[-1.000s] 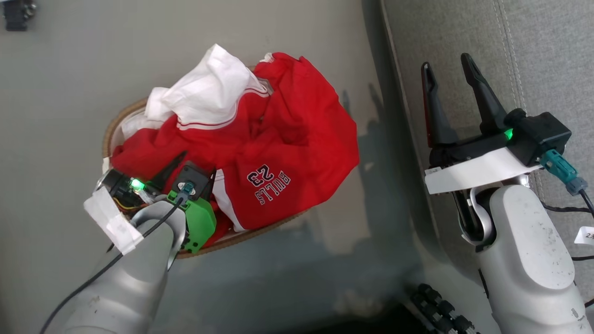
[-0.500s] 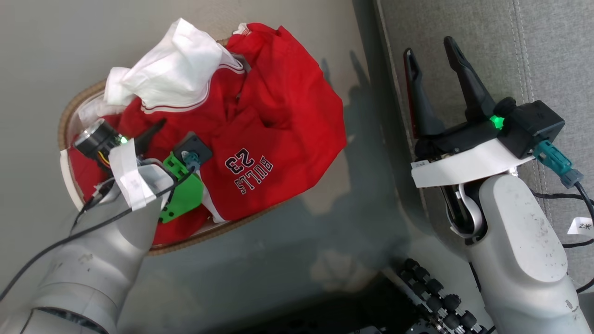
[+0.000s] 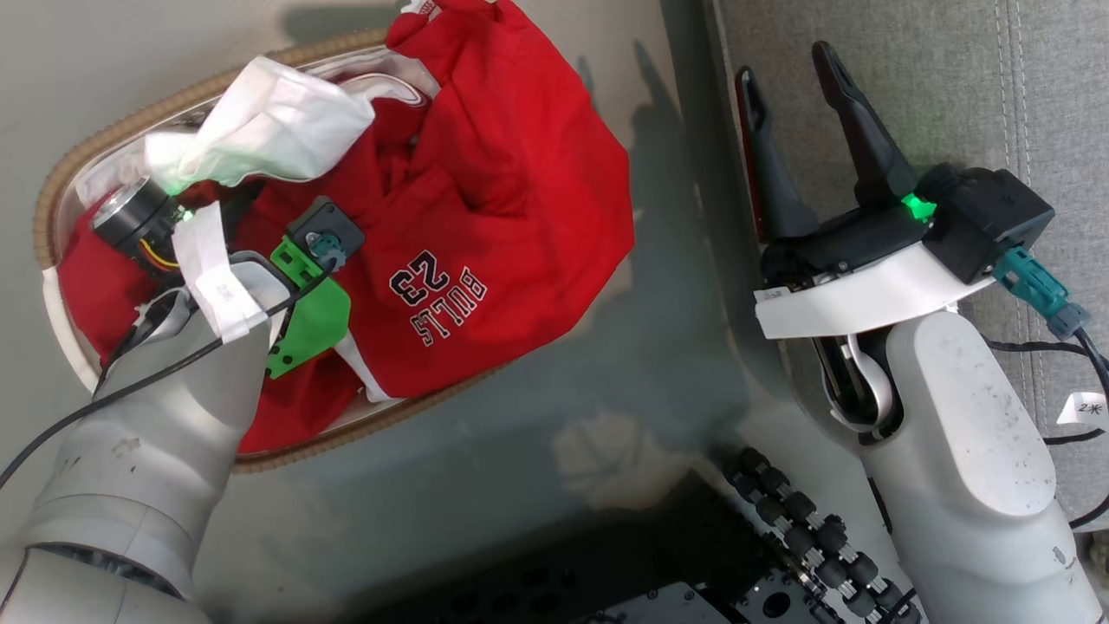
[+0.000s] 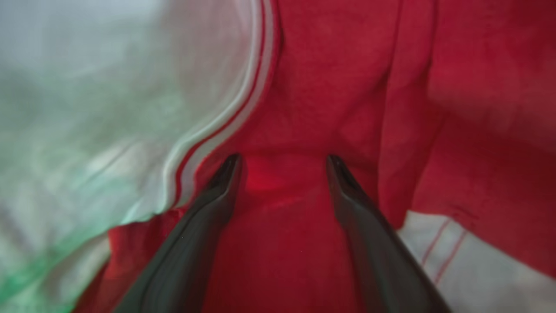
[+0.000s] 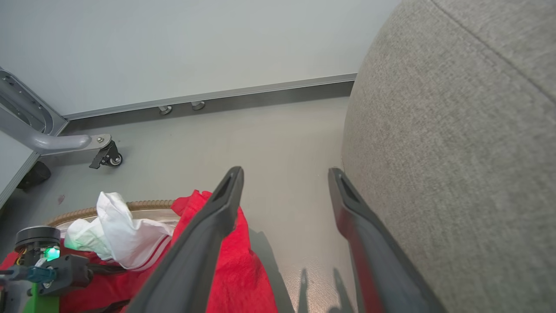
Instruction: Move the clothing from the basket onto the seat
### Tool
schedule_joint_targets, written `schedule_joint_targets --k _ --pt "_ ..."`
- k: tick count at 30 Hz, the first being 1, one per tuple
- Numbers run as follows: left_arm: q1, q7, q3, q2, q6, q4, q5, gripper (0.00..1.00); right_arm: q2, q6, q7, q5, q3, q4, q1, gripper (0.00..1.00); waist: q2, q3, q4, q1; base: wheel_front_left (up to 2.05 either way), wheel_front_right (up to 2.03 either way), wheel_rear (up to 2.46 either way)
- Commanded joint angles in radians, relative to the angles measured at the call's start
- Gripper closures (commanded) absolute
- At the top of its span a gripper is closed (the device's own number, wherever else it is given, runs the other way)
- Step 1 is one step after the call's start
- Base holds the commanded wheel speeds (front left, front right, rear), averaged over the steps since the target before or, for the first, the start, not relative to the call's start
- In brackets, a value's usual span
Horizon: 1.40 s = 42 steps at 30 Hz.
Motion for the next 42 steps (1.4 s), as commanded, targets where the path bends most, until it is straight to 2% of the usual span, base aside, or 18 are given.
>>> schedule_joint_targets --k 1,2,3,11,28,33,42 --pt "-0.009 0.006 -0.003 0.014 -0.007 0.005 -0.003 0.0 -0.003 0.0 -0.005 0.009 0.001 -0.004 -0.01 0.0 -0.0001 0.007 -0.005 -0.0001 0.0 0.0 0.0" --pt "-0.008 0.007 -0.004 0.014 -0.011 0.005 -0.007 0.53 -0.003 0.0 -0.005 0.009 0.0 -0.003 -0.01 0.0 -0.0001 0.008 -0.006 -0.0001 0.0 0.0 0.0" --pt "-0.004 0.01 -0.006 0.014 -0.015 0.006 -0.009 1.0 -0.003 0.0 -0.005 0.01 -0.001 -0.001 -0.012 0.0 -0.0001 0.008 -0.006 -0.0001 0.0 0.0 0.0" --pt "0.056 -0.012 -0.001 -0.004 -0.022 0.008 -0.051 1.0 -0.003 -0.001 -0.005 -0.006 -0.006 0.03 -0.011 0.0 -0.0001 -0.063 0.003 -0.0001 0.0 0.0 0.0" --pt "0.224 -0.16 0.053 -0.108 -0.019 -0.015 -0.188 1.0 -0.004 -0.001 -0.005 -0.087 -0.069 0.112 0.104 0.0 -0.0001 -0.378 0.099 -0.0001 0.0 0.0 0.0" --pt "0.277 -0.175 0.074 -0.129 -0.012 -0.078 -0.245 1.0 -0.004 -0.001 -0.005 -0.102 -0.08 0.132 0.148 0.0 -0.0001 -0.48 0.128 -0.0001 0.0 0.0 0.0" --pt "0.417 -0.173 0.128 -0.133 0.021 -0.34 -0.377 1.0 -0.004 -0.001 -0.005 -0.115 -0.091 0.167 0.24 0.0 -0.0001 -0.652 0.175 -0.0001 0.0 0.0 0.0"
